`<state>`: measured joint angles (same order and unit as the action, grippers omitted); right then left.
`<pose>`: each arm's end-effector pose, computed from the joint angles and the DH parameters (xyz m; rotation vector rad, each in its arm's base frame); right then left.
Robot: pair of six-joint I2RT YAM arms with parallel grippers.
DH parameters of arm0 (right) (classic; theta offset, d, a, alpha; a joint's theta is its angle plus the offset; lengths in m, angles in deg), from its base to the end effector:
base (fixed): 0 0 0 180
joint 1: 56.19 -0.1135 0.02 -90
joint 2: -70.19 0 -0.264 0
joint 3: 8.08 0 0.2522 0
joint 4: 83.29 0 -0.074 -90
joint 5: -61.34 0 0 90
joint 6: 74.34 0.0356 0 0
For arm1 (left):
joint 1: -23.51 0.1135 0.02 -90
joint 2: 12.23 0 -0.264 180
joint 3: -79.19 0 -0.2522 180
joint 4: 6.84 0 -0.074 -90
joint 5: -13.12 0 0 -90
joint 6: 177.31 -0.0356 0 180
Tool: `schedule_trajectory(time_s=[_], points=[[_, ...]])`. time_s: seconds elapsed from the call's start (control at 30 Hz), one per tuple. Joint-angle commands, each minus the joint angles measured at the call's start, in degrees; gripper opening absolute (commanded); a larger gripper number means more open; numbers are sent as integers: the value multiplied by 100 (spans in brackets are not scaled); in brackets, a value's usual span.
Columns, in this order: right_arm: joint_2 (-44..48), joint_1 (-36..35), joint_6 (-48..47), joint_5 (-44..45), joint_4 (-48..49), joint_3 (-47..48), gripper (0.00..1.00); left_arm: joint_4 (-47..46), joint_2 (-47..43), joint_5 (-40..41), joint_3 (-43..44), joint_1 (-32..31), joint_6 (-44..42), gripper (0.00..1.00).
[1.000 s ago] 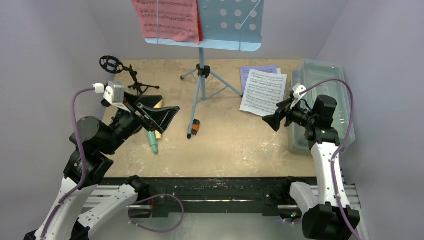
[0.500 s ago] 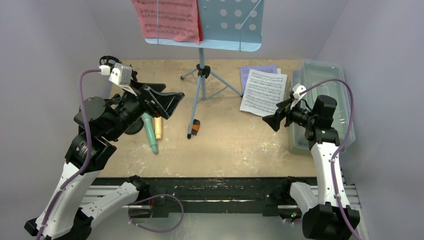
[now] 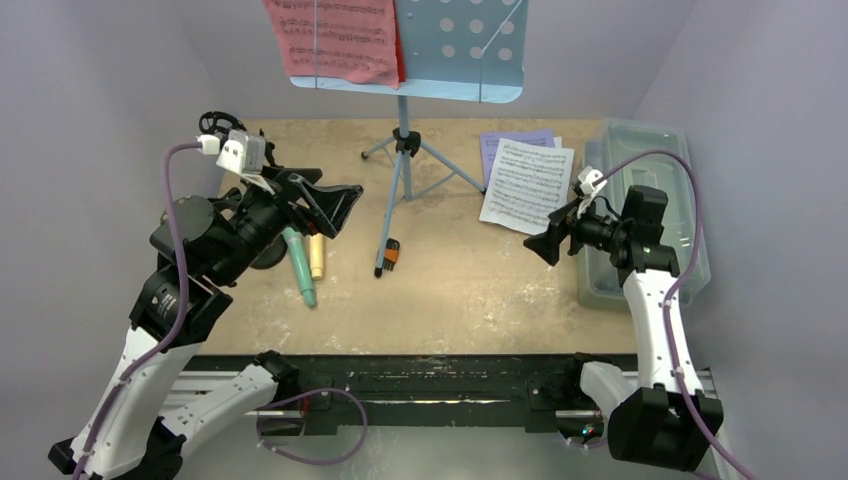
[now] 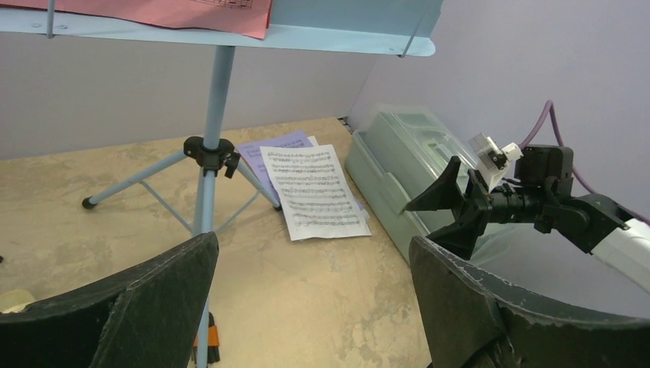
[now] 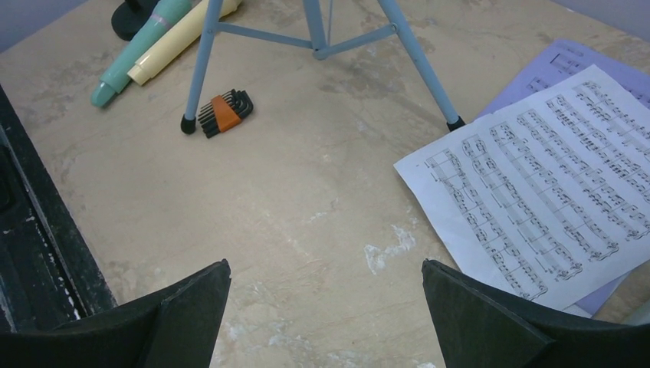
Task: Pack up the instrument practice props
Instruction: Pick up the sheet music from the music stand.
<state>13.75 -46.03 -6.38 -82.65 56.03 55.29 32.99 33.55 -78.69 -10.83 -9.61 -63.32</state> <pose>0.2052 -0.0075 0.3112 -0.7069 1.8251 0.6444 0.1049 -0.0698 0.4869 0.1498 1.5435 -0.8215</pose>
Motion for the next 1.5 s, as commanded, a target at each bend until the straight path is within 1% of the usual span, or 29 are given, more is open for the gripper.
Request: schedule_trajectory(time_s=[0.0, 0.33, 0.5, 0.63, 0.77, 0.87, 1.07, 1.27, 1.47], points=[[-112, 19, -540, -216, -610, 479, 99, 72, 24, 284, 13, 30, -263, 94], [-140, 20, -1570, 66, -2006, 1322, 99, 65, -232, 499, -764, 33, -416, 95], [-183, -15, -1969, -89, -2759, 1864, 99, -57, -424, 543, -1202, 32, -406, 94], [-250, -305, -2071, -83, -3160, 2178, 99, -135, -528, 567, -1498, 34, -371, 95], [-216, -852, -1838, 164, -3177, 2409, 99, -192, -634, 578, -1720, 33, -335, 95], [-183, -1154, -1673, 186, -3188, 2675, 99, -232, -711, 586, -1875, 34, -299, 95], [-259, -1508, -1619, 0, -3333, 3247, 99, -281, -819, 626, -2116, 34, -230, 95], [-567, -2103, -1662, 132, -3433, 3863, 99, -384, -979, 673, -2375, 34, -111, 95], [-1098, -2766, -1597, 245, -3439, 4794, 99, -567, -1075, 743, -2671, 33, 79, 95]])
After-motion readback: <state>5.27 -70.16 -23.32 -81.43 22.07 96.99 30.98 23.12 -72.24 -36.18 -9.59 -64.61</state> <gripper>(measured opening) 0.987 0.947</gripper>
